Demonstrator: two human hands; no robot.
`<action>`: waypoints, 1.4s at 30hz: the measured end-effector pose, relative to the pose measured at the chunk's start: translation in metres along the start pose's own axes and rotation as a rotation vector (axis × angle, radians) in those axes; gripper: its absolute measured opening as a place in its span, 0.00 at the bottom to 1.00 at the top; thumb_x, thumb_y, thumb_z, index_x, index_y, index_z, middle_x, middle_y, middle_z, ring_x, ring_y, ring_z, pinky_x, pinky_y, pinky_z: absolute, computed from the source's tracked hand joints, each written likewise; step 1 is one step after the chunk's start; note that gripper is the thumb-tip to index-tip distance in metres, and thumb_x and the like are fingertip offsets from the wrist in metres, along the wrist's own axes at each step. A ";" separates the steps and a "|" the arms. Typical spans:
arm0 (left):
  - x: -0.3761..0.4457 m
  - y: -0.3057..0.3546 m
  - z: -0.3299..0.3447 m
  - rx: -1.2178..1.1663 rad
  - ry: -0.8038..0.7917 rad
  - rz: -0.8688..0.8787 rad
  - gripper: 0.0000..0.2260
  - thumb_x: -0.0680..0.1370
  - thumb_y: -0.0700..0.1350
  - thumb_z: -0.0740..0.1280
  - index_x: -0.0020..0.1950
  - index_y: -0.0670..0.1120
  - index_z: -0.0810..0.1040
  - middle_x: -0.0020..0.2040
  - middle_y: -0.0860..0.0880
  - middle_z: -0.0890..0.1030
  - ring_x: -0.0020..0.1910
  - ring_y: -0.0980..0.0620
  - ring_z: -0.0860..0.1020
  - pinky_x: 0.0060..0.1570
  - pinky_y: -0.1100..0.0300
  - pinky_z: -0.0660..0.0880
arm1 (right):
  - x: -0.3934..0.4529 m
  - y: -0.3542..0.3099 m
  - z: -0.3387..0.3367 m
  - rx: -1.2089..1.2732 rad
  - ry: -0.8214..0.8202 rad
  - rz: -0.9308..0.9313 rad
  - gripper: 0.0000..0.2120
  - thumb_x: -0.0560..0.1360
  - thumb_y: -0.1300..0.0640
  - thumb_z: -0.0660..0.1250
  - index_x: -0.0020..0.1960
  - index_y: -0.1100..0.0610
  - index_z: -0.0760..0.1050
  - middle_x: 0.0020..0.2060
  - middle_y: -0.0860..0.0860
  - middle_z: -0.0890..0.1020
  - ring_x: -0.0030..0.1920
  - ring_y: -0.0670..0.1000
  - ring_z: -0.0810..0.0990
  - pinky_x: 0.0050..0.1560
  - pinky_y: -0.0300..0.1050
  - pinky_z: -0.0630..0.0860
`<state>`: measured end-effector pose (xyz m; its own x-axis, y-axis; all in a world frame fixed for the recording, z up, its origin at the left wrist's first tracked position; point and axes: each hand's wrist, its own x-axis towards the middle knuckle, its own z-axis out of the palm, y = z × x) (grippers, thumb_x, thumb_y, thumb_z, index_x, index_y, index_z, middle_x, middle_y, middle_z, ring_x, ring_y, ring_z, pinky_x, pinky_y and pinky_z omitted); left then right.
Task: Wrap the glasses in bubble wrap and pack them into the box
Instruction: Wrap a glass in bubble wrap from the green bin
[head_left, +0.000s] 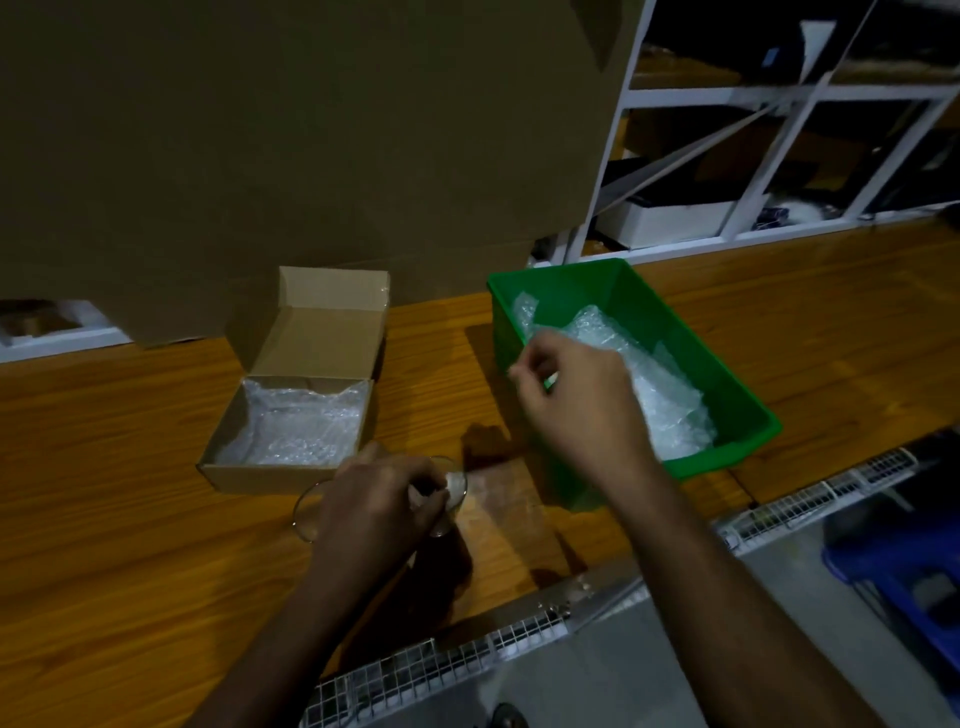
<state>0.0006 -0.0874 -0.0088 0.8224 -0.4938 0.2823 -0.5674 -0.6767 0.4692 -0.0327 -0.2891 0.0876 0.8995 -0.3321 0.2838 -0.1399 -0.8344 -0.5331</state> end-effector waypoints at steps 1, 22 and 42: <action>0.003 0.002 -0.002 0.005 0.012 0.011 0.09 0.68 0.49 0.79 0.42 0.56 0.80 0.36 0.62 0.74 0.42 0.56 0.71 0.38 0.55 0.70 | 0.016 0.016 -0.006 -0.038 0.015 0.049 0.04 0.78 0.52 0.68 0.49 0.51 0.80 0.41 0.47 0.83 0.41 0.47 0.82 0.42 0.46 0.81; 0.035 -0.001 -0.019 0.082 -0.130 -0.167 0.04 0.74 0.52 0.68 0.40 0.58 0.75 0.31 0.55 0.78 0.32 0.57 0.76 0.31 0.58 0.73 | 0.083 0.162 -0.007 -0.179 -0.035 0.222 0.09 0.72 0.53 0.76 0.40 0.44 0.77 0.54 0.47 0.77 0.54 0.48 0.75 0.54 0.49 0.76; 0.067 0.064 -0.026 -1.051 -0.290 -0.195 0.33 0.70 0.56 0.77 0.72 0.56 0.70 0.64 0.56 0.80 0.62 0.58 0.79 0.59 0.55 0.78 | 0.041 0.075 -0.043 1.133 0.166 0.161 0.19 0.73 0.72 0.71 0.58 0.59 0.67 0.52 0.60 0.80 0.53 0.56 0.83 0.57 0.62 0.80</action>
<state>0.0203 -0.1497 0.0619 0.7753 -0.6314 -0.0163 0.0011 -0.0246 0.9997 -0.0246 -0.3844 0.0934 0.8278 -0.5225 0.2040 0.2788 0.0676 -0.9580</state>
